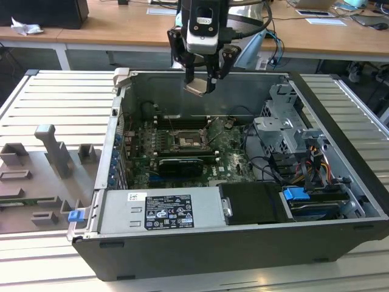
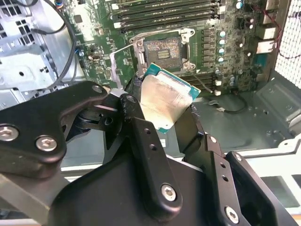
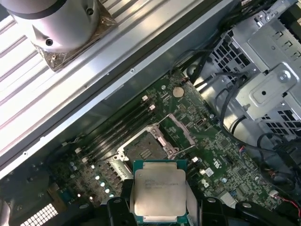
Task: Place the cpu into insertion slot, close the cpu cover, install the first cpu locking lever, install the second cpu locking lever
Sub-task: 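Place the cpu into insertion slot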
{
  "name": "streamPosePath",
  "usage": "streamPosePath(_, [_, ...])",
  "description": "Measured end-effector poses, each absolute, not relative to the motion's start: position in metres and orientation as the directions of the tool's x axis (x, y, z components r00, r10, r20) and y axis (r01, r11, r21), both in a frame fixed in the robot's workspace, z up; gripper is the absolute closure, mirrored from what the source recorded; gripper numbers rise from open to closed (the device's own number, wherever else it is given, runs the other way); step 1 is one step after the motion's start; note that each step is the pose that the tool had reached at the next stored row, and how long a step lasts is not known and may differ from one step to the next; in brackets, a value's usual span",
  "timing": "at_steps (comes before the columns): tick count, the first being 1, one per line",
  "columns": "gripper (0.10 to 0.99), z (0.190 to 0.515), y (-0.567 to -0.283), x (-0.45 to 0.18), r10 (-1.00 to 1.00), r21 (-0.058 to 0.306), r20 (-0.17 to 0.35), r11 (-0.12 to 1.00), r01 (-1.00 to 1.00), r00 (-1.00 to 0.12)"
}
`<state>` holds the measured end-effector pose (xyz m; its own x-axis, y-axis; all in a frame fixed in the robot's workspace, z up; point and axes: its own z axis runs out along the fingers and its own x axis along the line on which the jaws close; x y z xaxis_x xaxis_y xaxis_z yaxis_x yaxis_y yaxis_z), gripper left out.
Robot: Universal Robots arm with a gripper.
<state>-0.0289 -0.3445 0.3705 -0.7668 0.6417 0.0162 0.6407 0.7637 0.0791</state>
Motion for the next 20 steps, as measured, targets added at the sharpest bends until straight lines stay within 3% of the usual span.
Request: streamPosePath(20, [0.557, 0.3614, -0.3445, -0.0289, 0.702, 0.077, 0.017, 0.709, 0.701, -0.712])
